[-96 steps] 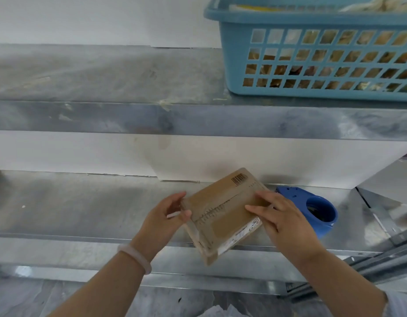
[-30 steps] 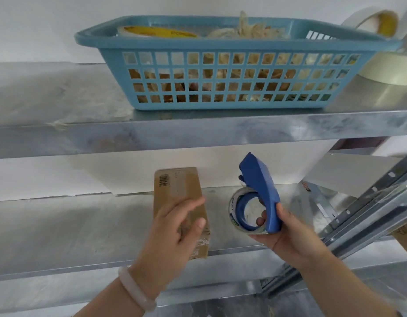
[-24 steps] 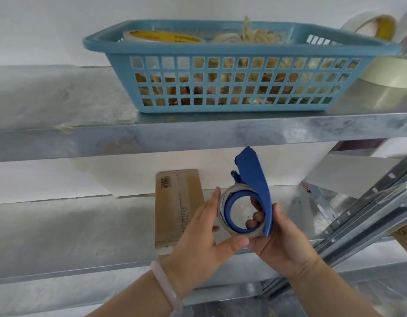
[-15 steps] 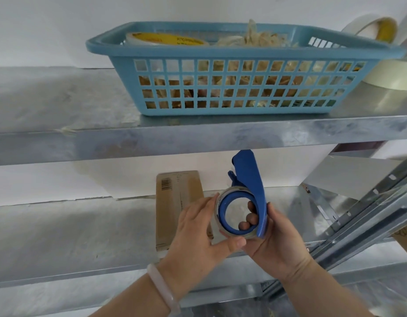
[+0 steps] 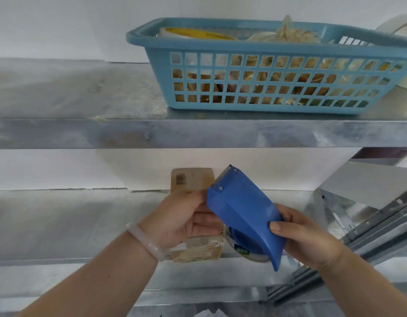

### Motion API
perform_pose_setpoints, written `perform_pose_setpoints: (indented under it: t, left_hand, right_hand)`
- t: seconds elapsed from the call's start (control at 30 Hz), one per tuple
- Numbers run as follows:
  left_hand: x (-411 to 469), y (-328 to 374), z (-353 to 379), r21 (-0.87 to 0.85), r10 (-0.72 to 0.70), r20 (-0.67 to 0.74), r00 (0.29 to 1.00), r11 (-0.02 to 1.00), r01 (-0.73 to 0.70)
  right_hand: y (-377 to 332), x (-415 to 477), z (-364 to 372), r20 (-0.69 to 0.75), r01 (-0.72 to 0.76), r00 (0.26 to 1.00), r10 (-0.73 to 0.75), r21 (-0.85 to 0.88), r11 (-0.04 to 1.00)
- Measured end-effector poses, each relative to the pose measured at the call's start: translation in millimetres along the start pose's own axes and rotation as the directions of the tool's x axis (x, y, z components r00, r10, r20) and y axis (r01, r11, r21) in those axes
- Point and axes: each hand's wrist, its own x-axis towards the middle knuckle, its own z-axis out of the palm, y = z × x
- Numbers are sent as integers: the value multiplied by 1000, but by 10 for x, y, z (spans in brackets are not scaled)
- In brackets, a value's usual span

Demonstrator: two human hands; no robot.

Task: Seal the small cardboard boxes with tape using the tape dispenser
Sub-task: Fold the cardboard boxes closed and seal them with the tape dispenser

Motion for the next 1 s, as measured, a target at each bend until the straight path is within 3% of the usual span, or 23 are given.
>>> perform_pose_setpoints:
  t: [0.23,0.43,0.6,0.77,1.0]
  left_hand:
    - [-6,3,-112,215,23,-54,998,977,-11]
    - [24,-55,-196,440,182,-140,973,892,-104]
    - [11,-165,-199,483,256,-170,952,864,-146]
    - [-1,-270,-195,466,358,-304,883,864,-190]
    - [-91,-456,-155,470,384,-361,850,862,-190]
  right_hand:
    - [-70,17,36,-56,-67,997,53,-293,954]
    - [-157,14,60,-58,-89,996,70,-466,880]
    - [-210,-24,74,-42,-85,996,73,-519,850]
    - [-279,-22,46,-48,-74,997,56,-590,804]
    - [-378,-60,65,81,31,996,22,-595,803]
